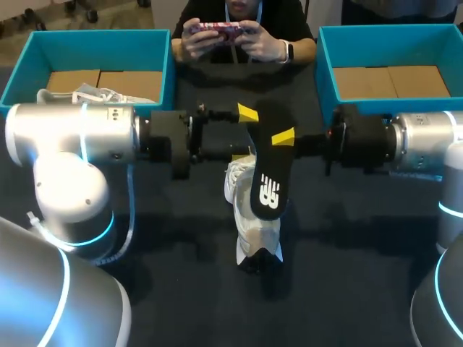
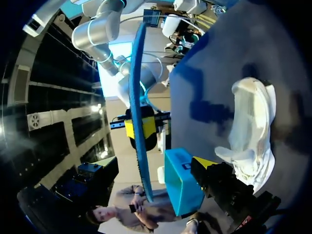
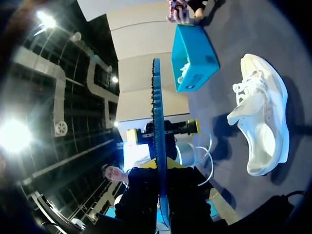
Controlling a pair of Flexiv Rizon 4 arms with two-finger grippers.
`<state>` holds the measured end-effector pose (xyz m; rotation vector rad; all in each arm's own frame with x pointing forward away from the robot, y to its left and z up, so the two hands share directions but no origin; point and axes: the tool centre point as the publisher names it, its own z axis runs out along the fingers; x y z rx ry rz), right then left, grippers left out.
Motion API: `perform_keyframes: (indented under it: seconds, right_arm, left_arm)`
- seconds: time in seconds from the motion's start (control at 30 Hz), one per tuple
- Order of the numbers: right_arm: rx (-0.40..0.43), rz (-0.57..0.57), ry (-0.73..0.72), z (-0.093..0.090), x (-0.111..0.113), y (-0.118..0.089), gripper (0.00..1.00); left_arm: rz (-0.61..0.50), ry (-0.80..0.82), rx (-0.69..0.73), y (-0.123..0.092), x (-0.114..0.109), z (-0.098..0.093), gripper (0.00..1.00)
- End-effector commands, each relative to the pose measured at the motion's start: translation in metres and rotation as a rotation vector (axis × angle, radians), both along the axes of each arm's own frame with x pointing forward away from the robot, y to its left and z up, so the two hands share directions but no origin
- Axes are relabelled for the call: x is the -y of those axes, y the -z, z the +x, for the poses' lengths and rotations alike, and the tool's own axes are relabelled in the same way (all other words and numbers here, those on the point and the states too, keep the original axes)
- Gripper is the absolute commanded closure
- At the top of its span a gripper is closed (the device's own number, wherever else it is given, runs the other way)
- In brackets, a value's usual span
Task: Take the shoe out of the shoebox, open the shoe tongue, remove and reinsert the insole, then place the shoe into the shoebox
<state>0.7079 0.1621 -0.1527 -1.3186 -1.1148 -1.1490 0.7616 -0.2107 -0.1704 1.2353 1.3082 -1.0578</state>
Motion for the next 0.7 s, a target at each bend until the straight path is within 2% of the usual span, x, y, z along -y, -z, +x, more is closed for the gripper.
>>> perform_keyframes:
  seconds: [0.03, 0.2, 0.4, 0.7]
  right_arm:
    - [-0.011, -0.011, -0.007, 0.0040, -0.0043, 0.0018, 1.00]
    - [-0.061, -0.066, -0.012, 0.0055, -0.0014, 0.0048, 1.00]
    - [-0.023, -0.055, 0.000, 0.0108, -0.0010, 0.0083, 1.00]
    - [-0.014, -0.045, 0.000, 0.0065, -0.0053, 0.0111, 1.00]
  left_arm:
    - [-0.019, -0.019, -0.002, 0.0014, 0.0083, -0.0016, 0.00]
    - [-0.019, -0.019, -0.002, 0.0014, 0.0083, -0.0016, 0.00]
    - [-0.019, -0.019, -0.002, 0.0014, 0.0083, -0.0016, 0.00]
    - [-0.039, -0.015, -0.003, -0.0038, 0.0154, 0.0026, 0.00]
